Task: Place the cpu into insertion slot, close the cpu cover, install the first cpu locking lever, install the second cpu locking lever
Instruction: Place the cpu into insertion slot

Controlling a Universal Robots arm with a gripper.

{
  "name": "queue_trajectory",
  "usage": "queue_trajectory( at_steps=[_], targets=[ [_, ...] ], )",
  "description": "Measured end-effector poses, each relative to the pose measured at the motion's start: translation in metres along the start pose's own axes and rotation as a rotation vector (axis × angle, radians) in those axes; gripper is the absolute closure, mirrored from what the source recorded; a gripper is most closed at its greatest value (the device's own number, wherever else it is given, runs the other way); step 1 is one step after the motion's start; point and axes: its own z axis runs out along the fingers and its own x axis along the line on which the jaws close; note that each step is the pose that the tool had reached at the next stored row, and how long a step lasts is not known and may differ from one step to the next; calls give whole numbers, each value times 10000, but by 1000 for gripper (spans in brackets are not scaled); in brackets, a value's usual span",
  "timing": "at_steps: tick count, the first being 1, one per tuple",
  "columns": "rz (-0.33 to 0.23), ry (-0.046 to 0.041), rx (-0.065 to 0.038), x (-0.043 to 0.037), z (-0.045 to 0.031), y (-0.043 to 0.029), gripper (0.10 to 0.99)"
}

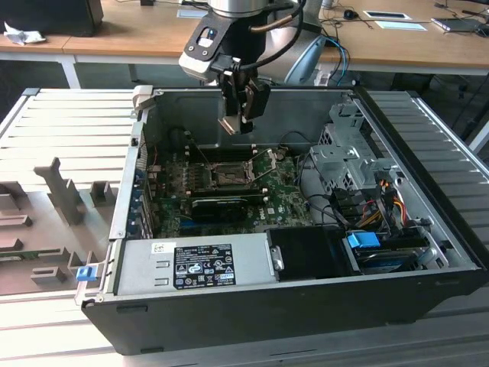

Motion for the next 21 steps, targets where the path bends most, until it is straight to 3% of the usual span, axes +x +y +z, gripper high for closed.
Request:
queue_trajectory(
  at_steps=[21],
  targets=[
    [2632, -260, 3, -1, 38, -1, 557]
  ],
)
